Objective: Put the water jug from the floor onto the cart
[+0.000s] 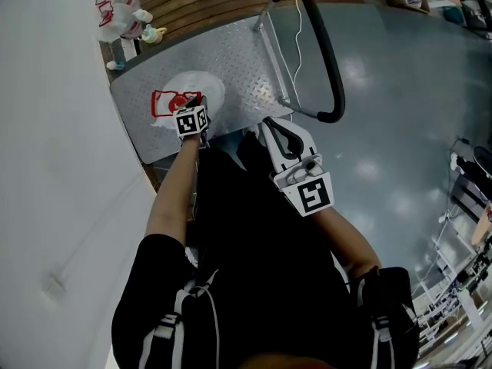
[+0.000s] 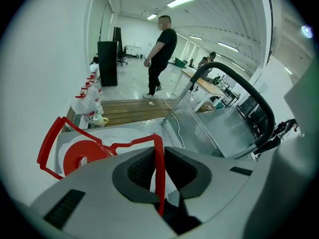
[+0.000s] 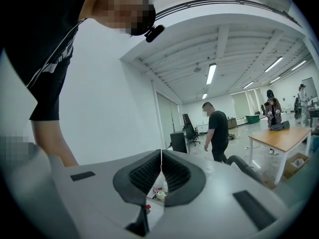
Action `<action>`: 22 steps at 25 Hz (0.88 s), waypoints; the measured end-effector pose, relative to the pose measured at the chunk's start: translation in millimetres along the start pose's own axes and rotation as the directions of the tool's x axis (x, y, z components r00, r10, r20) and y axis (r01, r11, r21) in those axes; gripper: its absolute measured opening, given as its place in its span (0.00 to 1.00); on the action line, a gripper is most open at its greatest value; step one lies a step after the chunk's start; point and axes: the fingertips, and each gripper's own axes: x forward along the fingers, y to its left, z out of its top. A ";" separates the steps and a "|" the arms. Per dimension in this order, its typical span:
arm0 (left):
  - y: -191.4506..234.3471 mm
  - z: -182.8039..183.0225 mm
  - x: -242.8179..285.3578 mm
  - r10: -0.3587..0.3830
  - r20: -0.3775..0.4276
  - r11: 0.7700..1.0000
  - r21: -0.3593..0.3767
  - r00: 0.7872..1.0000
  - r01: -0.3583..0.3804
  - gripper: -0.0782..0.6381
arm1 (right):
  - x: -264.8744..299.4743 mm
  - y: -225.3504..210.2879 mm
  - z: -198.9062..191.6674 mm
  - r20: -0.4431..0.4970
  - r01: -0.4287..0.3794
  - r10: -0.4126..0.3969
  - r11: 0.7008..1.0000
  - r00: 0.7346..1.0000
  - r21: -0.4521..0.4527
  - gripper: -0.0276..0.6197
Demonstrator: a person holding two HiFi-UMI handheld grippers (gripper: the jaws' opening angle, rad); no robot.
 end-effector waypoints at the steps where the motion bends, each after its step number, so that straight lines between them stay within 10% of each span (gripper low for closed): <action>1: -0.6 0.3 0.4 0.000 0.005 1.000 0.005 1.000 0.000 0.20 | -0.2 -0.1 0.8 0.004 0.003 -0.003 1.000 1.000 -0.004 0.07; 22: -33.2 21.9 -77.4 -0.067 0.211 0.995 -0.061 0.975 0.082 0.26 | 2.9 36.6 11.2 0.029 -0.083 0.082 0.997 0.996 0.004 0.07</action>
